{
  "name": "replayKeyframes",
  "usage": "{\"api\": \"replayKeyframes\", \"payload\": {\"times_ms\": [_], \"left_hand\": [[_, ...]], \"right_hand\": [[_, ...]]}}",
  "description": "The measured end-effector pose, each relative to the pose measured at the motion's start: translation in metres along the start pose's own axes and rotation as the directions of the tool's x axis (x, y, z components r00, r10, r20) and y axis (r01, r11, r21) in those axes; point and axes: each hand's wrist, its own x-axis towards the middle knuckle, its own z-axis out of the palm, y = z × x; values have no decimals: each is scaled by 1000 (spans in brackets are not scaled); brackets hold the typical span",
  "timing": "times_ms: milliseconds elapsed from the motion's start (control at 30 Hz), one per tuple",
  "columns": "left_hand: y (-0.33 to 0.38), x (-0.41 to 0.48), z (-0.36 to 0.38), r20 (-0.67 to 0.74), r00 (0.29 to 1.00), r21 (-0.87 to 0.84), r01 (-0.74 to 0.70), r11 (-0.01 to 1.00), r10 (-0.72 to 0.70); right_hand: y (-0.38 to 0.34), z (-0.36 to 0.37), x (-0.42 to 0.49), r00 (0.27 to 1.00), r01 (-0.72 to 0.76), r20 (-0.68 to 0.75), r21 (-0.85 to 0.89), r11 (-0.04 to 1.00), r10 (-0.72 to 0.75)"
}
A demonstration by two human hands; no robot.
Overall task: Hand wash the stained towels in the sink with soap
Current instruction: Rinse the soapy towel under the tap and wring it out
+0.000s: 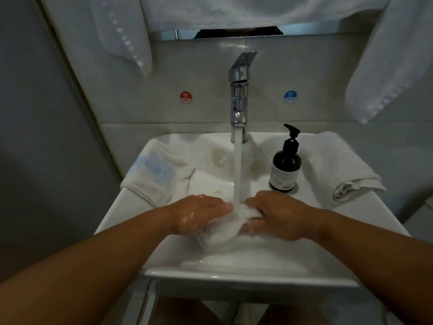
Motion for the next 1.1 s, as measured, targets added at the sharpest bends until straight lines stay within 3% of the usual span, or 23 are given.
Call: {"api": "replayKeyframes", "payload": {"times_ms": [33,133,200,333,467,500,567,667,767,900,1033,1100], "left_hand": [[-1,-1,0,12,999,-60,40,997,-39],[-2,1,-2,71,993,-11,99,995,-98],[1,-1,-2,119,987,-67,120,991,-111],[1,-2,-2,24,999,-36,45,998,-44],[3,-3,-3,69,997,-116,-11,993,19],[4,-2,-2,41,997,-49,-59,997,61],[4,2,-1,-153,968,140,-176,974,197],[6,5,-6,-427,837,216,-273,938,342],[6,2,-17,-453,832,191,-260,947,320],[11,-6,-29,-405,841,227,-287,931,358],[24,-12,-41,-549,738,286,-275,918,392],[30,-12,-43,-555,731,300,-269,915,397]], "right_hand": [[0,0,-1,1000,17,-11,-1,1000,-17],[-2,-2,-5,998,49,-25,-22,999,-49],[0,-6,-4,994,38,-104,-36,999,-41],[4,-9,-2,980,64,-189,-40,997,-71],[0,-8,0,949,86,-298,-69,994,-103],[-2,-9,1,938,63,-333,-101,993,-94],[-6,-9,5,906,21,-410,-195,981,-100],[-11,-19,10,852,30,-506,-202,979,-131],[-12,-36,13,867,49,-484,-152,987,-117],[-21,-50,5,877,40,-443,-319,947,-186],[-32,-67,1,845,16,-495,-356,934,-203],[-35,-70,5,822,35,-535,-293,956,-194]]}}
